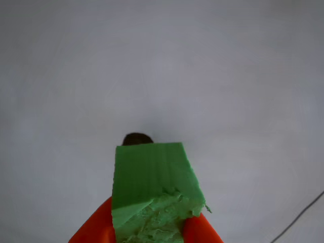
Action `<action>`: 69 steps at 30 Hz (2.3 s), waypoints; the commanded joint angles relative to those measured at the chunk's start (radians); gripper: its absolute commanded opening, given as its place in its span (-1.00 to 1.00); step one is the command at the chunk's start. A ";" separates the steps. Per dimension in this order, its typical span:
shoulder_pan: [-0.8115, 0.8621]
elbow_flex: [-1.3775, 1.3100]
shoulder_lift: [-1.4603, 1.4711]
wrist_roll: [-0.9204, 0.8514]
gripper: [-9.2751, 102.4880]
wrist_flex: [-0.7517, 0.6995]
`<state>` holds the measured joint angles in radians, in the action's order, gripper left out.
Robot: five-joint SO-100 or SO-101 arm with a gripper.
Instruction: Grasp the colored block, Place it on the black dot, and then return the arm to the default position.
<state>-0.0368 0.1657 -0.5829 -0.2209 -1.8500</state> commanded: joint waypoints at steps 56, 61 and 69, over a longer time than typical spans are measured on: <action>0.017 -0.253 0.181 0.005 -0.43 -0.094; 0.021 -0.245 0.161 -0.002 -0.38 -0.095; 0.029 -0.193 0.101 -0.009 -0.36 -0.095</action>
<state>-0.0199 -0.0399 -0.3912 -0.2132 -1.8623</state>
